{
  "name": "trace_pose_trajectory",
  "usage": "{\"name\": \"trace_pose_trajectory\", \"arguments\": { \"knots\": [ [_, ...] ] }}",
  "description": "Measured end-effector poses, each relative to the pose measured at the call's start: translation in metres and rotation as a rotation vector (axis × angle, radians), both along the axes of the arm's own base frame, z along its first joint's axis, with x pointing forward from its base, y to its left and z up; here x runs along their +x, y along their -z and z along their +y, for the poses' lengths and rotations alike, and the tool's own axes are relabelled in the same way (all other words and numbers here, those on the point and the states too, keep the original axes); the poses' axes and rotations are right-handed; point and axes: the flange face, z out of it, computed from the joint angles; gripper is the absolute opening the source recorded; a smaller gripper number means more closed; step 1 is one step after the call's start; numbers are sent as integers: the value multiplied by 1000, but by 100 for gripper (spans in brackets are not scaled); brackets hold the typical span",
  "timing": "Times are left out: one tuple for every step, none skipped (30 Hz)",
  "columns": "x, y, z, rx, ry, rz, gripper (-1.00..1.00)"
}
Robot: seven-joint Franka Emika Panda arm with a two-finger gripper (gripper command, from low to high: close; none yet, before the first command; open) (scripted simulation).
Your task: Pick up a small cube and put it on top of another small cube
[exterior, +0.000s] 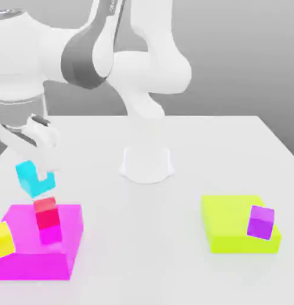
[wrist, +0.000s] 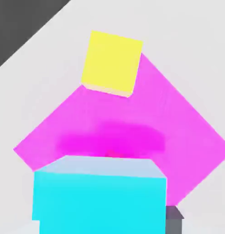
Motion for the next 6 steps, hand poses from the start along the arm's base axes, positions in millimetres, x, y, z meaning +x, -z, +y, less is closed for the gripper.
{"name": "trace_pose_trajectory", "arguments": {
  "knots": [
    [-1, 12, 0, 0, -1, 0, -100],
    [-2, 25, 0, 0, -1, 0, -100],
    [-2, 35, 1, -1, -1, 1, 100],
    [-2, 35, 1, -1, -1, 1, 100],
    [-2, 35, 1, -1, -1, 1, 100],
    [-2, 35, 1, -1, -1, 1, 100]
  ]
}}
